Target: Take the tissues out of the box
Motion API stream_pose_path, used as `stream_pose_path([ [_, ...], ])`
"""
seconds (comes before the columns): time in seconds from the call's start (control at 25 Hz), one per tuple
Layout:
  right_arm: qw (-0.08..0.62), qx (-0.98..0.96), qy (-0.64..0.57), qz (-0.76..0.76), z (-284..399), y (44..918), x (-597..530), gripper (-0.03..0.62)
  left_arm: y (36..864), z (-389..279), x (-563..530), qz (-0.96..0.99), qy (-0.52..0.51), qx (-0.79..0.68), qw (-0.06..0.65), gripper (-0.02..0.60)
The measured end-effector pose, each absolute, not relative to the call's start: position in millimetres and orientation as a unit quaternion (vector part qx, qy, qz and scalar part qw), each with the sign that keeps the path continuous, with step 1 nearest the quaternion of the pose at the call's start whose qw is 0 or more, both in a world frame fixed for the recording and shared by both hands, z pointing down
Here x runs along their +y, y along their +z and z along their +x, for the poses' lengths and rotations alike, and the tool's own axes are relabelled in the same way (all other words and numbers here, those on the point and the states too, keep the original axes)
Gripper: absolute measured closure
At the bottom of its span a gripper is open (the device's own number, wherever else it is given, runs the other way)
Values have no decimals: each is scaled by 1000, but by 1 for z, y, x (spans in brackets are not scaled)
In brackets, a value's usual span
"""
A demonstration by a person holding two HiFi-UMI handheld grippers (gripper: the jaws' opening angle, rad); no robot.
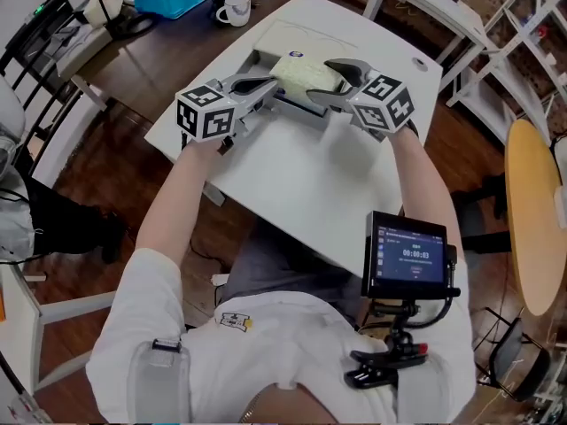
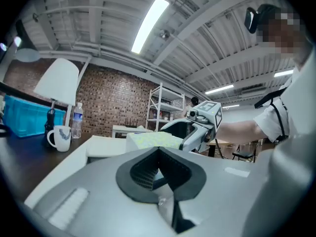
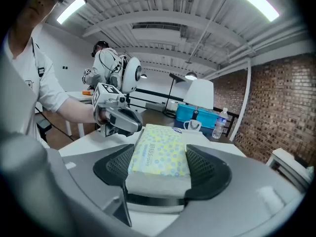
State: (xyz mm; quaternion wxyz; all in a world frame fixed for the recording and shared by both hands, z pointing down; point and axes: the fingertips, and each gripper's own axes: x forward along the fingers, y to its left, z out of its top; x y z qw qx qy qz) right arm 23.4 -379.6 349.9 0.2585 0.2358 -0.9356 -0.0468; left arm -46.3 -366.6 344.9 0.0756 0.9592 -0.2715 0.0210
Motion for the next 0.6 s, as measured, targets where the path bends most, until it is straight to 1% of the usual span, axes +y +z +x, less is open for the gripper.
stream_pose_path([
  [0.12, 235, -941, -64, 235, 10, 311, -376, 266, 311, -60, -364, 961, 9, -272, 47, 583],
  [0.28, 224, -947, -81, 216, -21, 280, -347, 266, 276, -86, -336, 961, 9, -277, 8, 583],
  [0.4, 231, -950, -74, 197, -36, 292, -313, 264, 286, -98, -299, 957, 28, -289, 2, 583],
  [0.6, 273, -945, -60, 172, -56, 349, -276, 261, 337, -109, -264, 954, 40, -296, 39, 583],
])
